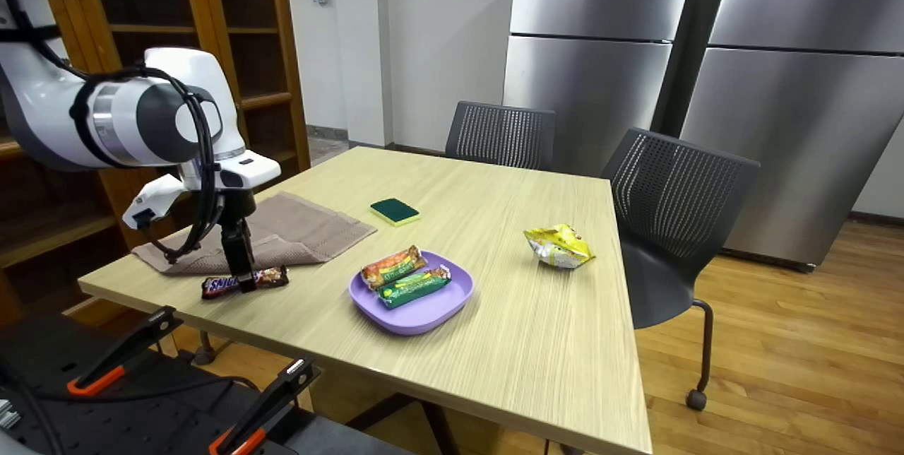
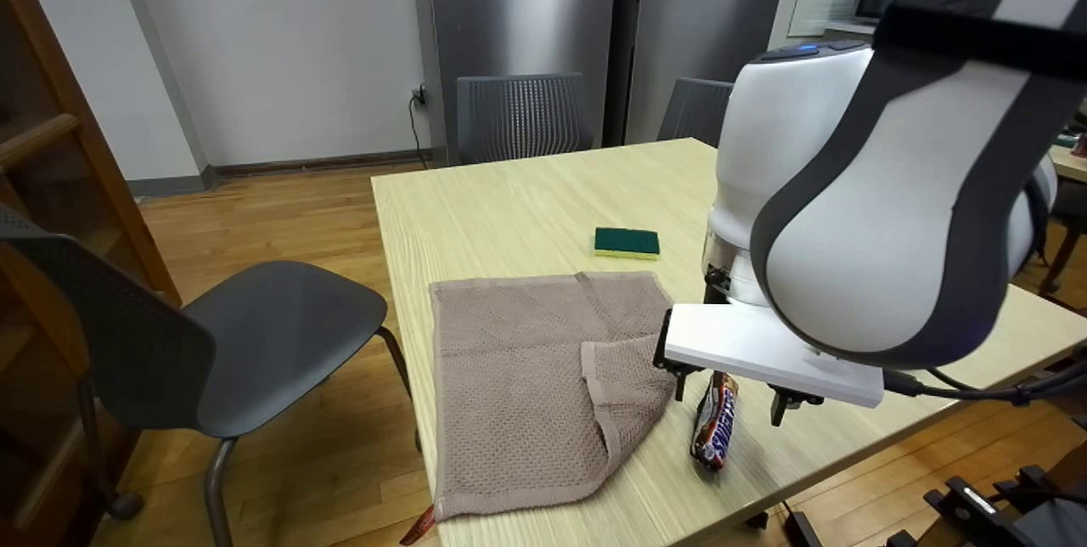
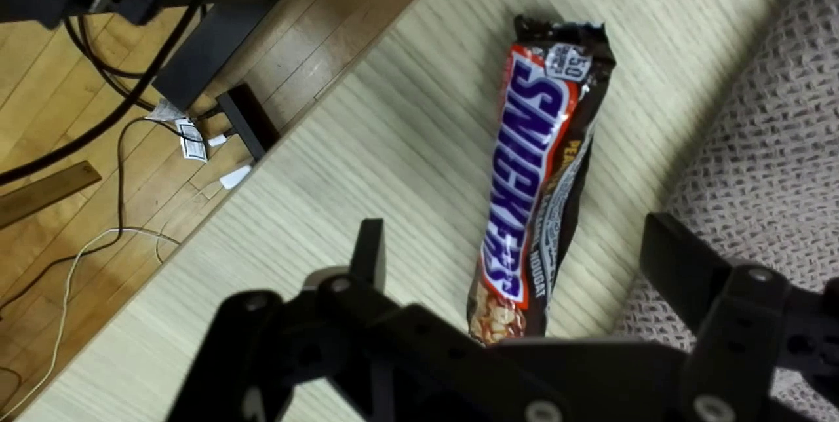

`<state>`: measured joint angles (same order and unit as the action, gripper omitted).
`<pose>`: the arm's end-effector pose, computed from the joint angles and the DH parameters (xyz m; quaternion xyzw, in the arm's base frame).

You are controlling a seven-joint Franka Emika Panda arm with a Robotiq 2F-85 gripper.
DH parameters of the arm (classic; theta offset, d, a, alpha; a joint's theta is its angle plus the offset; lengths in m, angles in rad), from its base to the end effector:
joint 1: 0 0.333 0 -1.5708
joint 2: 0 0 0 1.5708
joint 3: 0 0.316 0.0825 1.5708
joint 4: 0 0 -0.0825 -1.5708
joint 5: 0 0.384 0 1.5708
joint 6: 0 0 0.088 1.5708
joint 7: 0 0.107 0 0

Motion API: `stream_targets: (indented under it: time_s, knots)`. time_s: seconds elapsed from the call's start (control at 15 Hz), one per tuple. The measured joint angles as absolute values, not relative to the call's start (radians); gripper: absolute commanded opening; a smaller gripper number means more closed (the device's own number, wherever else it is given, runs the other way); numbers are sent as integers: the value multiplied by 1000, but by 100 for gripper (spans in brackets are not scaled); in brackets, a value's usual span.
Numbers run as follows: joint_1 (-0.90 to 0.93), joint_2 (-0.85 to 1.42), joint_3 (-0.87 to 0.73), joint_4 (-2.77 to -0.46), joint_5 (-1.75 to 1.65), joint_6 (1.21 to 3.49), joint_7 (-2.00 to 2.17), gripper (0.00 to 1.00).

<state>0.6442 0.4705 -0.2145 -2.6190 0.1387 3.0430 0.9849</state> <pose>0.3779 0.1459 0.0930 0.9430 -0.3296 0.0166 0.0421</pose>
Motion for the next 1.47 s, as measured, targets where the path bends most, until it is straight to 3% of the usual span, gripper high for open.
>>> stream_targets:
  time_s: [0.47,0.53,0.67,1.2,1.47]
  knots:
    - [643,502,-214,-2599,171,3043,986,100]
    - [643,505,-214,-2597,172,3043,988,75]
    - [643,507,-214,-2594,172,3043,992,65]
    - [643,509,-215,-2591,172,3043,1001,3]
    - [643,508,-222,-2591,172,3043,1002,3]
